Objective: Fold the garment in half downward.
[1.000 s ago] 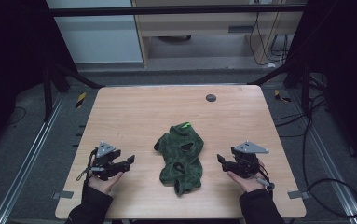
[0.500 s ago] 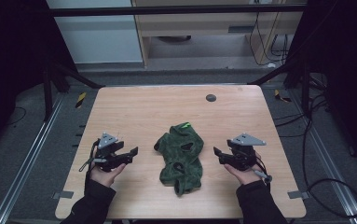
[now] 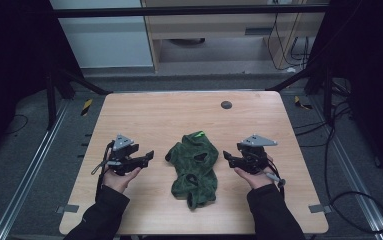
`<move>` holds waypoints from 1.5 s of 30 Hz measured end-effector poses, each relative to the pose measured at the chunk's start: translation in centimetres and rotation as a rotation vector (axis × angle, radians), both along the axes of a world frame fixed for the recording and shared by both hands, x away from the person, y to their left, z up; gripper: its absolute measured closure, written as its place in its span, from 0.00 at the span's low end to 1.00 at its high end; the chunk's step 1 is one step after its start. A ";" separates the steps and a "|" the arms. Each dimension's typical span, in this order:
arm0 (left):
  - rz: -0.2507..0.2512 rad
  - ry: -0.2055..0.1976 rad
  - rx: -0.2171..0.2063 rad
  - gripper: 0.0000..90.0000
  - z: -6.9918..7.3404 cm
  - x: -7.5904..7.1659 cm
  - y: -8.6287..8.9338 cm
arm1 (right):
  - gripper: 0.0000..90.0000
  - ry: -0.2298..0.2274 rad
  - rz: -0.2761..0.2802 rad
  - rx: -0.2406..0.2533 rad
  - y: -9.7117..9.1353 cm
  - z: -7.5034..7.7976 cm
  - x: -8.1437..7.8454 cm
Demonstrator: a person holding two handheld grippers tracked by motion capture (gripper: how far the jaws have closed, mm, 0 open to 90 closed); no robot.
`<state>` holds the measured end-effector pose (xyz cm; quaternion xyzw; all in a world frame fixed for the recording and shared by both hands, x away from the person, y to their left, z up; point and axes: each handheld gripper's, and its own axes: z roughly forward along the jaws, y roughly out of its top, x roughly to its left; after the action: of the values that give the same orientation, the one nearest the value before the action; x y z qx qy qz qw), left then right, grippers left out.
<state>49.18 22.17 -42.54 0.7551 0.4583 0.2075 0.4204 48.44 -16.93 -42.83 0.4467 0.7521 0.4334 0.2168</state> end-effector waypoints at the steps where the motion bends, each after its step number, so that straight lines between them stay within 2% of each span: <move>1: 0.000 0.000 0.000 0.36 0.0 0.0 0.0 | 0.43 0.000 0.000 0.000 0.0 0.0 0.0; 6: -0.010 -0.002 0.009 0.37 0.0 0.9 -0.6 | 0.45 -0.005 0.007 -0.001 0.6 0.6 0.9; 13: -0.034 -0.003 -0.003 0.38 0.5 2.4 -1.6 | 0.48 -0.003 0.018 -0.009 1.3 0.9 2.2; 17: -0.047 0.001 0.001 0.39 0.8 3.1 -2.2 | 0.50 0.002 0.023 -0.024 1.8 0.9 3.0; 24: -0.073 0.011 0.014 0.40 0.7 4.2 -3.6 | 0.53 0.011 0.016 -0.013 1.9 0.8 4.1; 28: -0.089 0.017 0.039 0.40 0.6 4.9 -4.5 | 0.55 0.027 0.010 -0.012 1.8 0.4 4.6; 30: -0.100 0.013 0.030 0.41 0.6 5.1 -4.8 | 0.56 0.035 0.006 -0.007 1.8 0.2 4.7; 32: -0.109 0.010 0.042 0.41 0.6 5.2 -5.2 | 0.57 0.041 0.007 0.001 1.8 0.1 4.9; 37: -0.110 0.016 0.046 0.42 0.6 6.0 -5.9 | 0.59 0.060 0.008 -0.005 2.1 -0.1 5.5; 45: -0.110 0.035 0.054 0.43 0.0 7.0 -6.5 | 0.59 0.063 0.022 -0.022 2.7 0.0 6.6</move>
<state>56.20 15.63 -42.49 0.7937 0.4177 0.1830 0.4026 55.06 -14.25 -42.87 0.4495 0.7680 0.4134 0.1932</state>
